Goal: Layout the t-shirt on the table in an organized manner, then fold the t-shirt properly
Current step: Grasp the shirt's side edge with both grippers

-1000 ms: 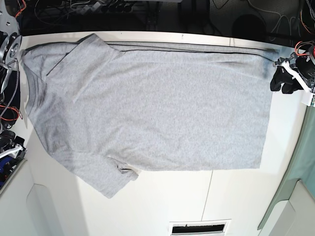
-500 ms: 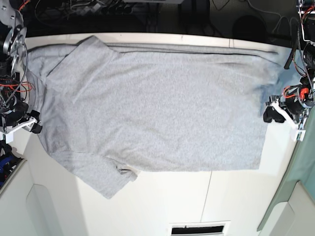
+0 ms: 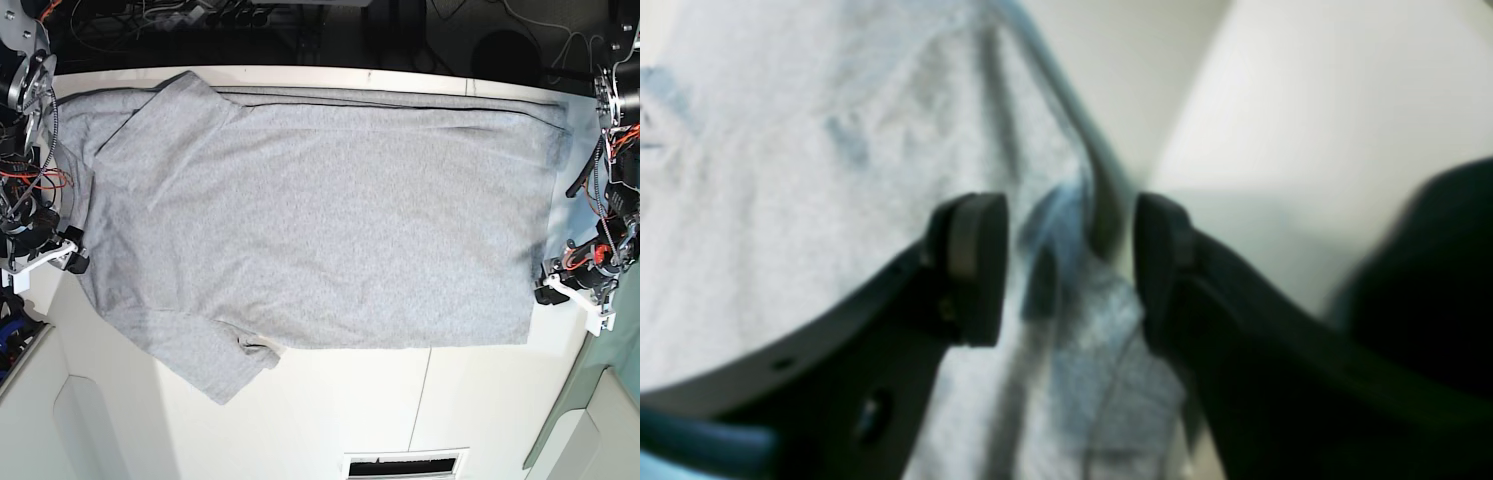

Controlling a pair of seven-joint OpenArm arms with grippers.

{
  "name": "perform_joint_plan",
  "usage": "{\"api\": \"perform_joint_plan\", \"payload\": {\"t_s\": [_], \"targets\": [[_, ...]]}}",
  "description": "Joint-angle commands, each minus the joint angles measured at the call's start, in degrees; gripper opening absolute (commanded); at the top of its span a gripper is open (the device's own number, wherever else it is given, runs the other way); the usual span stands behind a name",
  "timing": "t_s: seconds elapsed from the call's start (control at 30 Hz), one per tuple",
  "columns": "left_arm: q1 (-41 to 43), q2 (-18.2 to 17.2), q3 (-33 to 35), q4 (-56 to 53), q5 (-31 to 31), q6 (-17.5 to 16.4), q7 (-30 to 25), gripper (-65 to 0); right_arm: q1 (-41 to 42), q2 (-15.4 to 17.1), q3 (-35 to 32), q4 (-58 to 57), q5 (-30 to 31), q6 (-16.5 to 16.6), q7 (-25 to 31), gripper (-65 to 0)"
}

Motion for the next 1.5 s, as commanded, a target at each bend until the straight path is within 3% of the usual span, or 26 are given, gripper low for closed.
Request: {"api": "perform_joint_plan", "payload": {"t_s": [0.0,0.27,0.47,0.7,0.87,1.0,1.07,1.13,1.23,1.47], "targets": [[-1.7,-0.6,0.5,-0.5,-0.6,0.3,-1.5,-31.7,1.2,0.9,0.1,0.7,0.4,0.1,0.2,-34.4],[-1.6,1.1,1.9,-6.3,0.3,1.4,-3.5,-31.7,1.2,0.9,0.1,0.7,0.7,0.5,-0.7,-34.4],[-1.7,1.1,1.9,-6.3,-3.6,-6.5,-2.5,-31.7,1.2,0.9,0.1,0.7,4.9,1.5,-0.6,-34.4],[-3.6,2.2,1.9,-6.3,-4.2,-7.5,-0.6,-32.0,1.6,0.9,0.1,0.7,4.9,1.8,-0.6,-34.4],[-3.8,2.8,1.9,-6.3,-4.1,-8.8,-0.4,-44.1,1.6,0.9,-0.3,0.7,4.8,2.4,-0.6,-35.1],[-3.8,2.6,1.9,-6.1,-4.1,-8.8,-0.4,-65.0,1.6,0.9,-0.5,0.7,4.8,2.4,-0.6,-53.4],[-3.8,2.4,1.9,-5.8,-4.1,-9.1,-0.4,-65.0,1.6,0.9,-0.5,1.3,4.5,2.4,-0.6,-64.7],[-3.8,2.0,1.9,-4.7,-4.1,-10.3,0.0,-65.0,1.5,1.0,-0.5,2.5,4.6,2.4,-0.6,-65.0],[-3.7,1.0,1.9,-2.0,-4.9,-15.3,1.8,-65.0,1.5,1.3,-0.5,5.1,4.6,2.4,-0.8,-65.0],[-2.9,-2.0,1.9,5.0,-20.2,-15.3,17.6,-65.0,-2.0,3.3,-0.4,13.8,8.1,2.4,-9.8,-65.0]]}}
